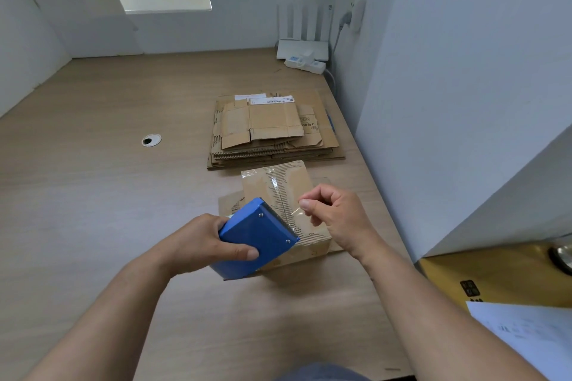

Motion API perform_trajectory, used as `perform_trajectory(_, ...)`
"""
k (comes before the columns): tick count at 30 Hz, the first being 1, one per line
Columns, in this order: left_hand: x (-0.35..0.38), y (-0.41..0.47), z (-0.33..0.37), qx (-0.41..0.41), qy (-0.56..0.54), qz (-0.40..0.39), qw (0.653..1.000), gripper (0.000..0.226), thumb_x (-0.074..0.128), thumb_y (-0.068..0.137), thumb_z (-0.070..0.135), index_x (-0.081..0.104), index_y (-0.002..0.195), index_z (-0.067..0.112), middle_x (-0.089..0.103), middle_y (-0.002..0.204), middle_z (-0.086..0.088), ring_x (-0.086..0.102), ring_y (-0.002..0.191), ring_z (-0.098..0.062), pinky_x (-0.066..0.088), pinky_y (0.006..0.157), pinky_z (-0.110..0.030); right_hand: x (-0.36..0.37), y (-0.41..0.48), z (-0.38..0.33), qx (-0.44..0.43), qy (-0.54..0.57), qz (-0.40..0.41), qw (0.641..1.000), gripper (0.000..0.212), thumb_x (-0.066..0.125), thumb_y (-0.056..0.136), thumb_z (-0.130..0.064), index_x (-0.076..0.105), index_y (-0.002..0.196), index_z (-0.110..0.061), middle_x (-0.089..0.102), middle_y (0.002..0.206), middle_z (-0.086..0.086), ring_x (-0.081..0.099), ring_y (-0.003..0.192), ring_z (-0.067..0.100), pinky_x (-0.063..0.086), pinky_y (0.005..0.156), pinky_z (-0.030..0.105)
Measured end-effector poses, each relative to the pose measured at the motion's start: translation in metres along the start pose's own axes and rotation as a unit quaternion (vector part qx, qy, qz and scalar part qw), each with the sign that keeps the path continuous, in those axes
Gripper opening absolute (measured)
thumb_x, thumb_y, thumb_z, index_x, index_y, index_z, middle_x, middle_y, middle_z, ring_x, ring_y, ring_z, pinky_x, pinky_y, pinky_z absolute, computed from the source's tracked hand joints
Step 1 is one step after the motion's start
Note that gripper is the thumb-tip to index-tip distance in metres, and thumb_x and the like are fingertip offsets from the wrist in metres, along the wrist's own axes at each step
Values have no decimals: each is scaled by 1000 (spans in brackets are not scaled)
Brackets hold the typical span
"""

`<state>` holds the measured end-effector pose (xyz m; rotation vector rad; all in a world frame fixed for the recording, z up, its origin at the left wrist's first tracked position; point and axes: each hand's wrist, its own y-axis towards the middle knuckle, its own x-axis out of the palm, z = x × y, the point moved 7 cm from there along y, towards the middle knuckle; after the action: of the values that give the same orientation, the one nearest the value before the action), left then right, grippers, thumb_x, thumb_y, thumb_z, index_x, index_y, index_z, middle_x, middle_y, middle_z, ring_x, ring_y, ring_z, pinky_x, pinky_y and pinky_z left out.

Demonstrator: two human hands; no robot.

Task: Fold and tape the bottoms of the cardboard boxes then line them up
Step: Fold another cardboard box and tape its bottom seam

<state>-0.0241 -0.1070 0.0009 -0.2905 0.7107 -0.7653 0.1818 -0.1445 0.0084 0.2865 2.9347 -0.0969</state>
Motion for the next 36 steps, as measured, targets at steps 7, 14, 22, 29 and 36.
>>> perform_trajectory(7, -14, -12, -14, -51, 57, -73, 994, 82, 72, 29, 76, 69, 89, 21, 73, 85, 7, 69, 79, -11, 46, 69, -21, -17, -21, 36, 68, 12, 72, 995, 19, 66, 83, 0, 66, 68, -12, 58, 53, -7, 47, 45, 4, 43, 48, 18)
perform_trajectory(14, -35, -22, -59, -161, 128, -91, 974, 98, 72, 13, 83, 70, 88, 19, 74, 79, 6, 71, 78, -14, 51, 78, -31, -47, -27, 78, 150, -22, 106, 983, 21, 62, 88, -6, 61, 68, -3, 56, 56, 0, 44, 40, 8, 44, 46, 22)
perform_trajectory(22, -33, 1, -76, -216, 176, -75, 958, 66, 67, 41, 67, 67, 90, 23, 70, 89, 6, 65, 86, -15, 44, 80, -31, -39, -19, 90, 156, -72, 124, 977, 23, 61, 89, -13, 61, 66, -10, 58, 60, -3, 47, 49, 10, 45, 51, 25)
perform_trajectory(29, -16, 19, -92, -244, 167, -87, 952, 66, 64, 45, 67, 63, 95, 24, 65, 97, 5, 60, 90, -14, 39, 78, -30, -31, -19, 110, 183, -57, 128, 973, 27, 59, 89, -9, 56, 62, -11, 56, 58, 0, 46, 46, 12, 46, 48, 25)
perform_trajectory(36, 2, 32, -87, -231, 161, -91, 955, 65, 63, 47, 69, 60, 95, 25, 64, 97, 7, 60, 88, -12, 39, 73, -27, -24, -33, 152, 333, 30, 144, 931, 13, 59, 88, -8, 58, 75, -8, 49, 58, 7, 39, 43, 16, 36, 44, 22)
